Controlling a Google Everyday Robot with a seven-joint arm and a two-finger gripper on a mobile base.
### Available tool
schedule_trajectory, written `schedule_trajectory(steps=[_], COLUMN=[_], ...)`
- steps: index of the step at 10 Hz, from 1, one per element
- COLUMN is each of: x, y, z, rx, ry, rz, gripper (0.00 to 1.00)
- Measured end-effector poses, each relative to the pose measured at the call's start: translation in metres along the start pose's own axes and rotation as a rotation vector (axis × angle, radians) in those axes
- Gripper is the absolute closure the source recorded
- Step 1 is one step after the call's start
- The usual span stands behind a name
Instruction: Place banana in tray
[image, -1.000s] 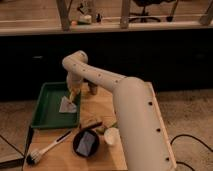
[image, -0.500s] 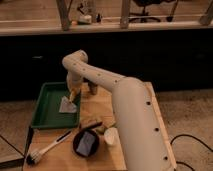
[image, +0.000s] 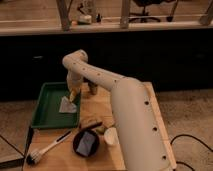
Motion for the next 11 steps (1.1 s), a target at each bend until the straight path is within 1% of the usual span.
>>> schedule_trajectory(steps=[1, 3, 5, 8, 11], x=[0.0, -0.009, -0.02, -0.044, -0.064], y=[0.0, -0.006, -0.013, -0.024, -0.033], z=[0.0, 0.0, 0.001, 0.005, 0.01], rx=[-0.002, -0.002, 0.005, 0.007, -0.003], ry=[0.0, -0.001, -0.02, -0.059, -0.102], rz=[-0.004, -0.023, -0.041, -0.079, -0.111], gripper=[1.0, 1.0, 1.0, 1.0, 1.0])
